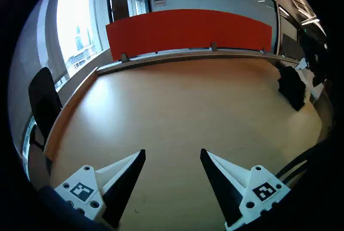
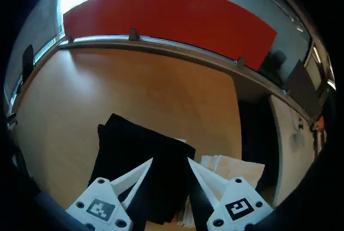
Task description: Fold towel
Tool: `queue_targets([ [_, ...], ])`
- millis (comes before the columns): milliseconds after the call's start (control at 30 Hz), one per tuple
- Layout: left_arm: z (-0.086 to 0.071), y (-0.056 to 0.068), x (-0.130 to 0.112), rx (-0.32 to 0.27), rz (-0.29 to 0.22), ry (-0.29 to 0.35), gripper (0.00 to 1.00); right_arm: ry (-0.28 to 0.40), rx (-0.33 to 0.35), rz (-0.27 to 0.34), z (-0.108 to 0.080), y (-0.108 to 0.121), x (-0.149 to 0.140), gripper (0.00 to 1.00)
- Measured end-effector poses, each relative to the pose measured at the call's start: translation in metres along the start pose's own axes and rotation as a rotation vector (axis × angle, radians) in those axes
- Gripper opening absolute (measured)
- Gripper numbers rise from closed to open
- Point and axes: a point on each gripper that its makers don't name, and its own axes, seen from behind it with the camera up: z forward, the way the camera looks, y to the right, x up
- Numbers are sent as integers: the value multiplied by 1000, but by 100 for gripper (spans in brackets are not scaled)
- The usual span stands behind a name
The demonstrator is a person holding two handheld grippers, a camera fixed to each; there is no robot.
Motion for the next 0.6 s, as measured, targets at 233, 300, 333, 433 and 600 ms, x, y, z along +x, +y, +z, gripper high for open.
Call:
queue_targets([
  [233,1,2,-1,0,1,-4,94,-7,7,7,3,1,-2,32],
  [300,1,3,0,0,2,-4,94,-8,8,5,4,1,-3,29],
  [333,1,3,0,0,2,-4,94,-7,9,4,5,0,-2,25],
  [433,2,3,0,1,1,-5,94,-2,11,3,6,0,0,17],
  [600,2,3,0,2,0,-6,94,14,-2,-4,6,1,4,8],
])
